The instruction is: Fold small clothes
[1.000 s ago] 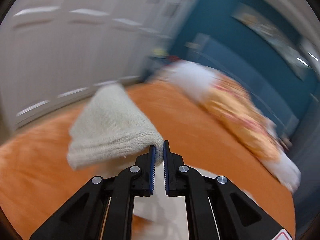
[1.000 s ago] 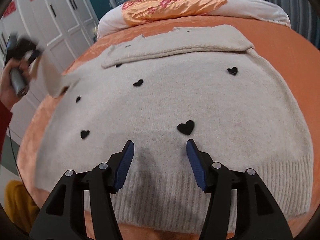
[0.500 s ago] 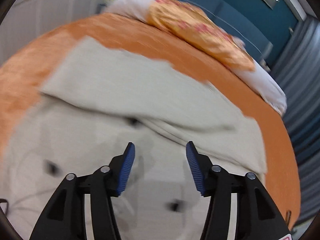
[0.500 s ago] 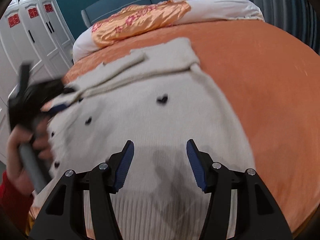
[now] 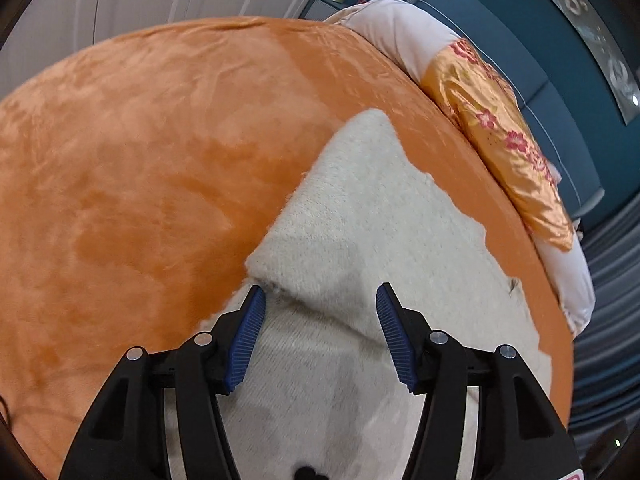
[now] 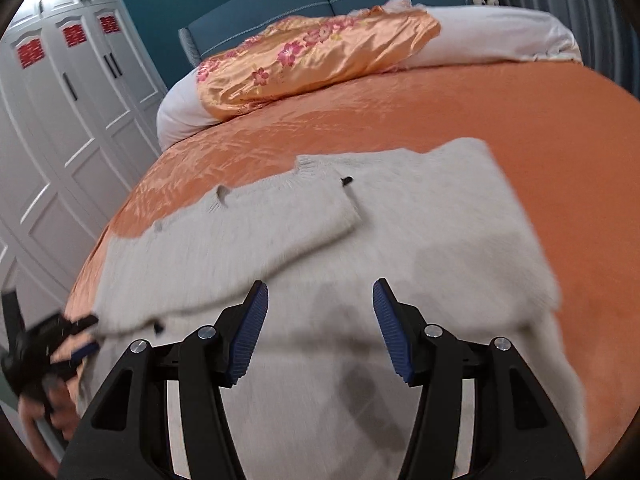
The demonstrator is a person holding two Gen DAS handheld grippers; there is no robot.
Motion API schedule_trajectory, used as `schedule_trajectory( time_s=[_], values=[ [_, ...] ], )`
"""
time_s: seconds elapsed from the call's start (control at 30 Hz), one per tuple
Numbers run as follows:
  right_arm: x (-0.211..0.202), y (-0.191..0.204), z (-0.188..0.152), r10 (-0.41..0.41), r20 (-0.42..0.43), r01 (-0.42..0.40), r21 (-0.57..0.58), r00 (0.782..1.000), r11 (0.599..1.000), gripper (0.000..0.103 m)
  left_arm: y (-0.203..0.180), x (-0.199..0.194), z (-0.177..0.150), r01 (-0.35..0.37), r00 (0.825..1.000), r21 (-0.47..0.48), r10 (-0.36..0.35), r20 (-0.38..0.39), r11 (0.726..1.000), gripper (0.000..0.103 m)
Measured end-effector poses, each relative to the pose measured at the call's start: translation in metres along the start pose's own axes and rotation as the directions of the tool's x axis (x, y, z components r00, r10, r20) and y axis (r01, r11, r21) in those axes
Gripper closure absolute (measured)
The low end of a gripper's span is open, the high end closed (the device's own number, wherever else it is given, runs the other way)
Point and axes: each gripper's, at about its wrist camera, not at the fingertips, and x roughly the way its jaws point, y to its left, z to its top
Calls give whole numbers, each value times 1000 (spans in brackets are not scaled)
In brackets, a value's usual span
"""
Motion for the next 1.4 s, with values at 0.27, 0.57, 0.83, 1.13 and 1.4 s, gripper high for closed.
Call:
schedule_trajectory(
  time_s=[0.27, 0.57, 0.83, 1.13, 1.4],
  values=[
    [64, 8, 21, -4, -47, 9, 106, 999, 994, 57, 4, 9, -1, -29, 999, 2, 29, 27, 1000, 56],
    [-32, 23, 35, 144, 250, -168, 78, 957, 983, 96, 5, 7, 9, -13, 999, 19, 13, 31, 1000, 98],
    [12, -35, -9, 15, 12, -17, 164, 1000, 986, 96, -8, 21, -5, -89, 996, 107, 86, 29, 990, 98],
    [26, -46, -7, -31, -29, 34, 140, 999, 990, 95, -10, 23, -10, -125, 991, 157, 118, 58, 980, 93],
    [-11, -44, -4, -141, 81, 134, 86, 987, 987, 63, -1, -2, -13, -42, 997, 121, 32, 77, 992, 77]
  ],
)
